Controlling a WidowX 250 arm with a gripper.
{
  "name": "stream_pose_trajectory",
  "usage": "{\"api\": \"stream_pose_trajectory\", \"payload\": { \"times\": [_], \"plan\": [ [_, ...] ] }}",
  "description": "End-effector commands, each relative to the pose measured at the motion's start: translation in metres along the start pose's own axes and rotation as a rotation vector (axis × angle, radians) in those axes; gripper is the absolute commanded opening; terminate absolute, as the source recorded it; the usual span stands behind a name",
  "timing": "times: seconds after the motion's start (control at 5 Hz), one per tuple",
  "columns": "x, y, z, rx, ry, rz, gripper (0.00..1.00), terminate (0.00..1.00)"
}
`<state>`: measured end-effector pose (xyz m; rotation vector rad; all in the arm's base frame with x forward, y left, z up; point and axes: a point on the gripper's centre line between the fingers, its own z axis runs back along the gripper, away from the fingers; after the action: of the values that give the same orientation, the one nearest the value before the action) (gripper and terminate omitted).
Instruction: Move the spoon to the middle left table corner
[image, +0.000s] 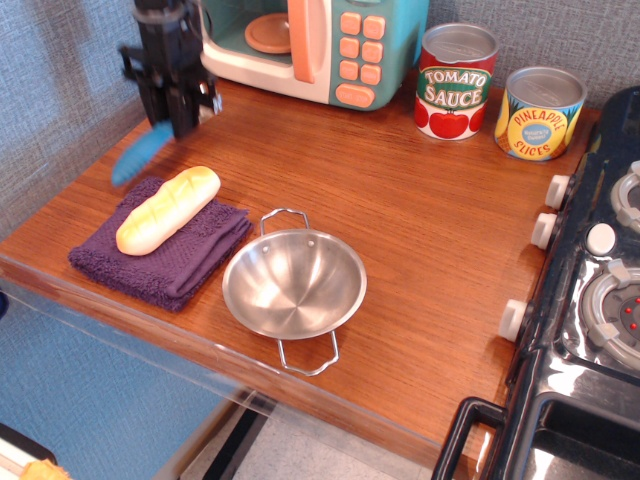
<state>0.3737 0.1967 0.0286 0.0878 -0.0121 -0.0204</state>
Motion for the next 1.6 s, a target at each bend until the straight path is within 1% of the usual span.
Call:
{"api": "stream_pose_trajectory", "payload": {
  "times": [0.0, 0.2, 0.4, 0.6, 0.8, 1.0, 1.2, 1.4],
  "plan": [
    [-0.011, 0.019, 0.021, 0.056, -0.028, 0.065, 0.0, 0.0],
    [-0.014, 0.027, 0.02, 0.056, -0.009, 0.112, 0.0, 0.0],
    [-0.015, 0.028, 0.022, 0.045, -0.007, 0.119, 1.0, 0.0],
    [-0.015, 0.019, 0.038, 0.06, -0.054, 0.094, 1.0, 0.0],
    [-0.022, 0.005, 0.062, 0.06, -0.115, 0.078, 1.0, 0.0],
    [-0.03, -0.011, 0.075, 0.048, -0.136, 0.077, 1.0, 0.0],
    [-0.034, -0.024, 0.08, 0.043, -0.132, 0.082, 1.0, 0.0],
    [-0.036, -0.034, 0.083, 0.056, -0.113, 0.08, 1.0, 0.0]
  ]
}}
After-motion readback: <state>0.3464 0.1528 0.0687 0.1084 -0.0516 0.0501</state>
